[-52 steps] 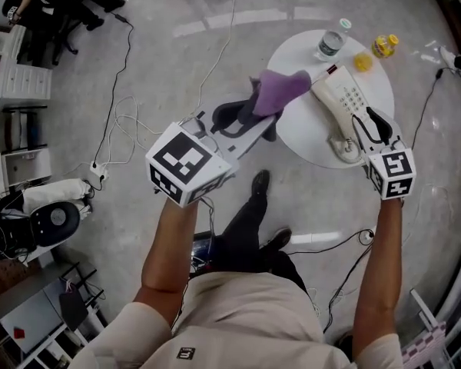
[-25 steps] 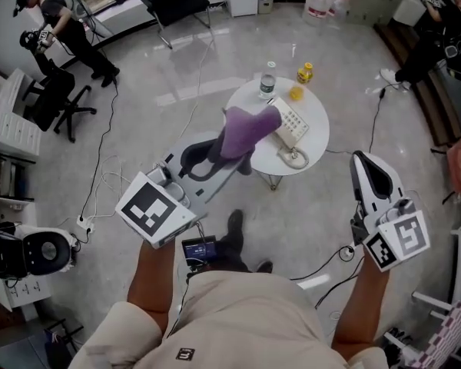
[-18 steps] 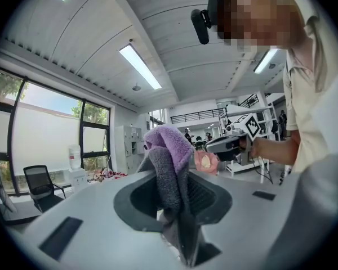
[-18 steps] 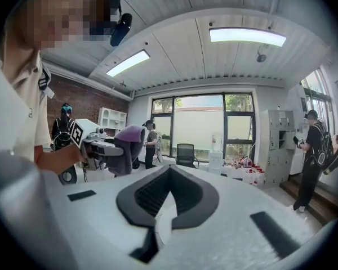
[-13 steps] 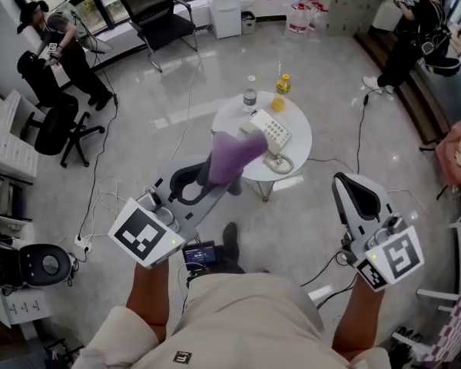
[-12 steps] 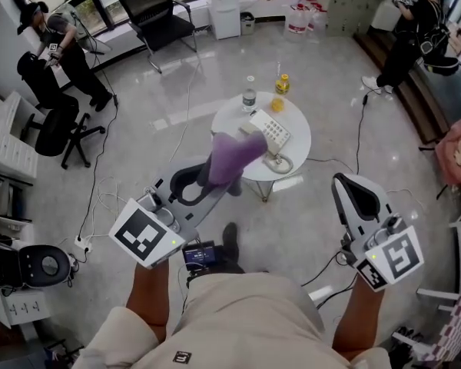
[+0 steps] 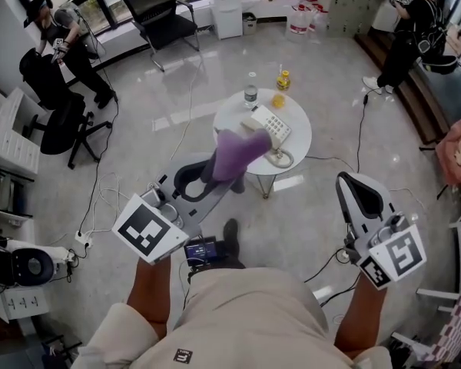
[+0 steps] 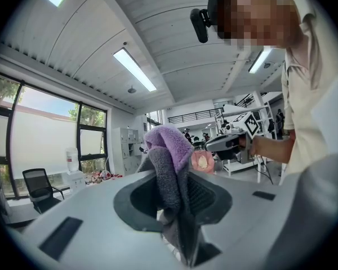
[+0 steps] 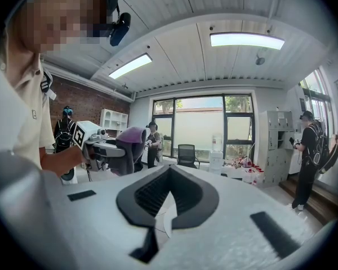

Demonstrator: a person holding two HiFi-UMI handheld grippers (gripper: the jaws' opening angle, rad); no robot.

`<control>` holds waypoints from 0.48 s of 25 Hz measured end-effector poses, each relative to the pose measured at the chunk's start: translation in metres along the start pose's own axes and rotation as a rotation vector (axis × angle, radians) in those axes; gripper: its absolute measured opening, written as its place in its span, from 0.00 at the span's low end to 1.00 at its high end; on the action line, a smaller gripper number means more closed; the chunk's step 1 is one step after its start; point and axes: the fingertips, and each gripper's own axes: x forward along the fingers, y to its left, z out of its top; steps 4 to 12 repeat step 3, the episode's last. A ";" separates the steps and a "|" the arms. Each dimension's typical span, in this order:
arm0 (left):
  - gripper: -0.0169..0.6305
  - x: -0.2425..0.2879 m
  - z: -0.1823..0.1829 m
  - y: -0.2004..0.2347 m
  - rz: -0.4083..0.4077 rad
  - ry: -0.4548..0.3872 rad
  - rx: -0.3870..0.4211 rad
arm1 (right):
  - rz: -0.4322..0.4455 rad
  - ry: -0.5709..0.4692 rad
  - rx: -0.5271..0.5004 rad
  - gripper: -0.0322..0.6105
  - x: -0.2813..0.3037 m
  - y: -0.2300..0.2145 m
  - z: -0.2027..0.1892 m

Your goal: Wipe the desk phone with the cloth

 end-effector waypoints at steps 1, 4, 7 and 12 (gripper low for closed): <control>0.17 0.000 0.000 -0.002 0.001 -0.001 0.001 | -0.001 0.000 -0.001 0.04 -0.002 -0.001 0.000; 0.17 0.002 0.001 -0.006 0.002 -0.004 0.004 | -0.004 -0.001 -0.003 0.04 -0.007 -0.002 -0.001; 0.17 0.002 0.001 -0.006 0.002 -0.004 0.004 | -0.004 -0.001 -0.003 0.04 -0.007 -0.002 -0.001; 0.17 0.002 0.001 -0.006 0.002 -0.004 0.004 | -0.004 -0.001 -0.003 0.04 -0.007 -0.002 -0.001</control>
